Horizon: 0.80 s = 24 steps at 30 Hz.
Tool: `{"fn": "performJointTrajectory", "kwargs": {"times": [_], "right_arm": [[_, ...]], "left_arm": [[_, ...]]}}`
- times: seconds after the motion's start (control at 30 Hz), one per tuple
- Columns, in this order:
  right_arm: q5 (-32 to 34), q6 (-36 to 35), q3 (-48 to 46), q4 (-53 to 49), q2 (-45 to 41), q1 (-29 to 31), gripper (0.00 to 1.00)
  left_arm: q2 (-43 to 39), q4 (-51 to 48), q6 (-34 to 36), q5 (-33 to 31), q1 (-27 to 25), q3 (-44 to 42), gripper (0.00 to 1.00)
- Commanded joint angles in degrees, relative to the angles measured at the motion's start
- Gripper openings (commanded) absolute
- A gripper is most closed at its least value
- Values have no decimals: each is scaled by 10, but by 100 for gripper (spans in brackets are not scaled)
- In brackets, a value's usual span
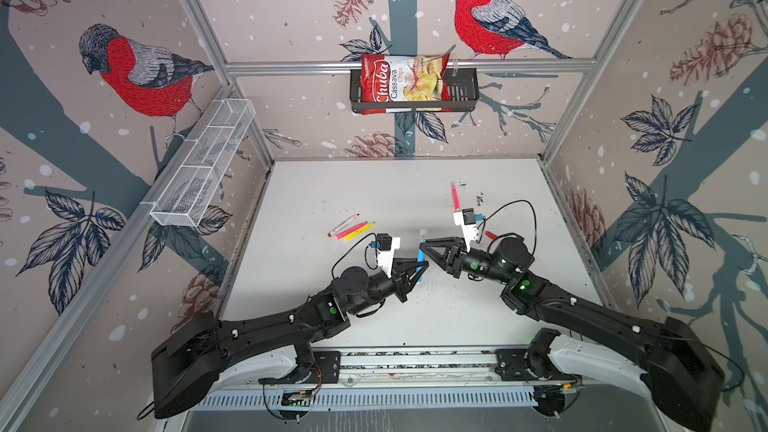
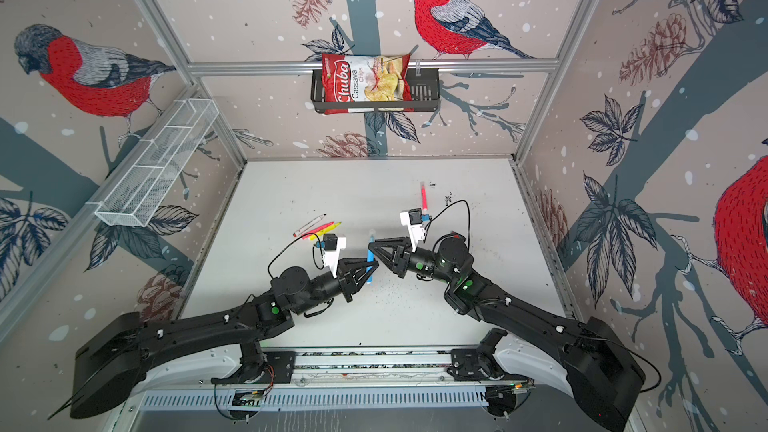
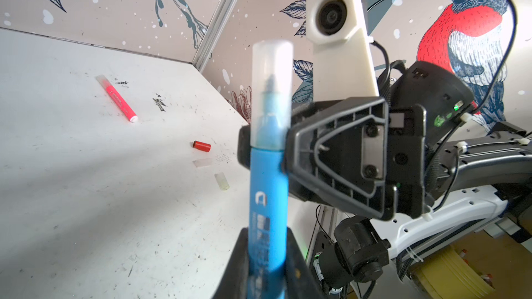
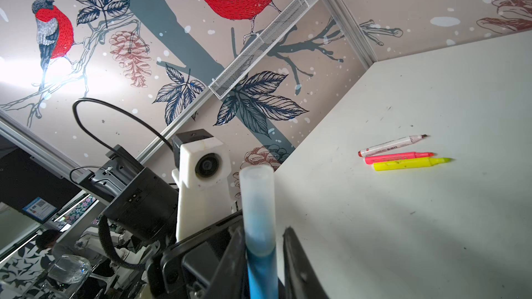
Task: Insert the pens into the pen caps
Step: 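Lower the cap onto the blue marker tip held by the left gripper, then open the right gripper and draw it back from the capped marker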
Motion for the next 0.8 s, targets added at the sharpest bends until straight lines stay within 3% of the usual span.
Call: {"fn": "performJointTrajectory", "kwargs": {"times": [0.0, 0.3, 0.4, 0.77], "right_arm": [[-2, -3, 3, -12, 4, 9, 25], [24, -40, 21, -75, -37, 9, 46], [43, -57, 32, -117, -58, 4, 59], [61, -108, 139, -232, -49, -3, 65]], "left_arm": [[-16, 83, 10, 12, 0, 5, 2], [-53, 41, 24, -7, 0, -4, 2], [-65, 28, 27, -10, 0, -10, 2], [-64, -16, 36, -1, 0, -10, 2]]}}
